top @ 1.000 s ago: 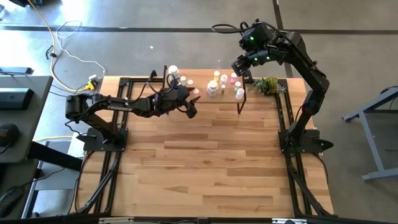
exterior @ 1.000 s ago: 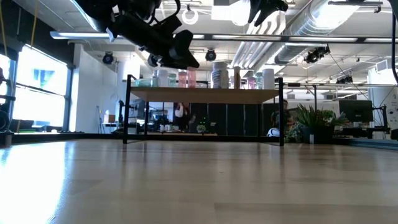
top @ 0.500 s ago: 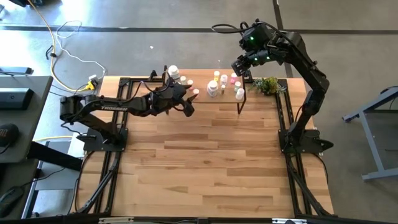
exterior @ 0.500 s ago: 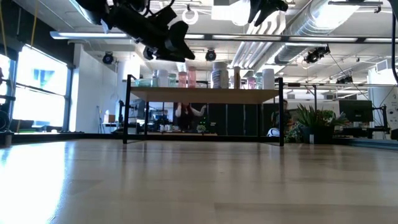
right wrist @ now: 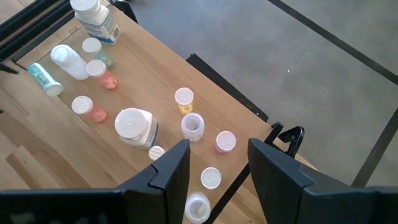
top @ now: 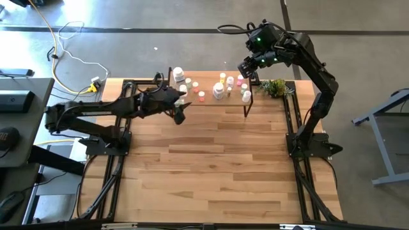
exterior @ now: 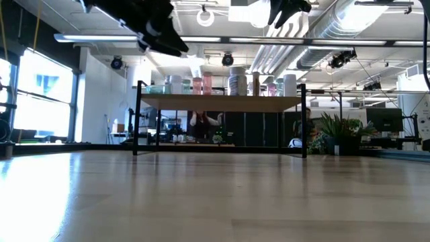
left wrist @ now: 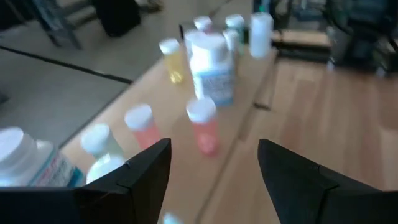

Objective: Pick and place medicine bottles onto shelf by color
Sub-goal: Adjust the blue pill bottle on the shelf

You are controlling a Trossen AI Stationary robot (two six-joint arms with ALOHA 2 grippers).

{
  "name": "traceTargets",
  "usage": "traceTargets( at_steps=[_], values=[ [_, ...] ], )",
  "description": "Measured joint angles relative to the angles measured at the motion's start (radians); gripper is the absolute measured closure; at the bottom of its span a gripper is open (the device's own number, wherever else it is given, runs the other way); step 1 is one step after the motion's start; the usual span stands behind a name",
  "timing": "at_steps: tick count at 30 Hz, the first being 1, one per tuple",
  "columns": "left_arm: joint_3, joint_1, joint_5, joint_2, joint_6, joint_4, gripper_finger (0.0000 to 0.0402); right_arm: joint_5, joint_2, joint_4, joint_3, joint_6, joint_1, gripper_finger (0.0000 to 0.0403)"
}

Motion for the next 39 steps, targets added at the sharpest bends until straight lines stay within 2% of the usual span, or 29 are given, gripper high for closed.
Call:
traceTargets(
  at_steps=[6,12,16,23,26,34,39],
  values=[
    [0.000,0.004,0.082,-0.105,0.042,-0.202,0.0172,0.000,0.000,0.000,0.000,-0.001,0.000,0.0249],
    [0.000,0.028,0.082,-0.119,0.141,-0.280,0.0172,0.000,0.000,0.000,0.000,-0.003,0.000,0.0249],
    [0.006,0.055,0.081,-0.088,0.209,-0.296,0.0172,0.000,0.000,0.000,0.000,-0.003,0.000,0.0249],
    [0.153,0.106,0.086,0.002,0.301,-0.498,0.0172,0.000,0.000,0.000,0.000,-0.003,0.000,0.0249],
    [0.182,0.122,0.126,0.036,0.316,-0.551,0.0172,0.000,0.000,0.000,0.000,-0.003,0.000,0.0249],
    [0.183,0.128,0.142,0.115,0.342,-0.556,0.0172,0.000,0.000,0.000,0.000,-0.004,0.000,0.0249],
    [0.183,0.128,0.103,0.149,0.342,-0.555,0.0172,0.000,0.000,0.000,0.000,-0.003,0.000,0.0249]
  ],
)
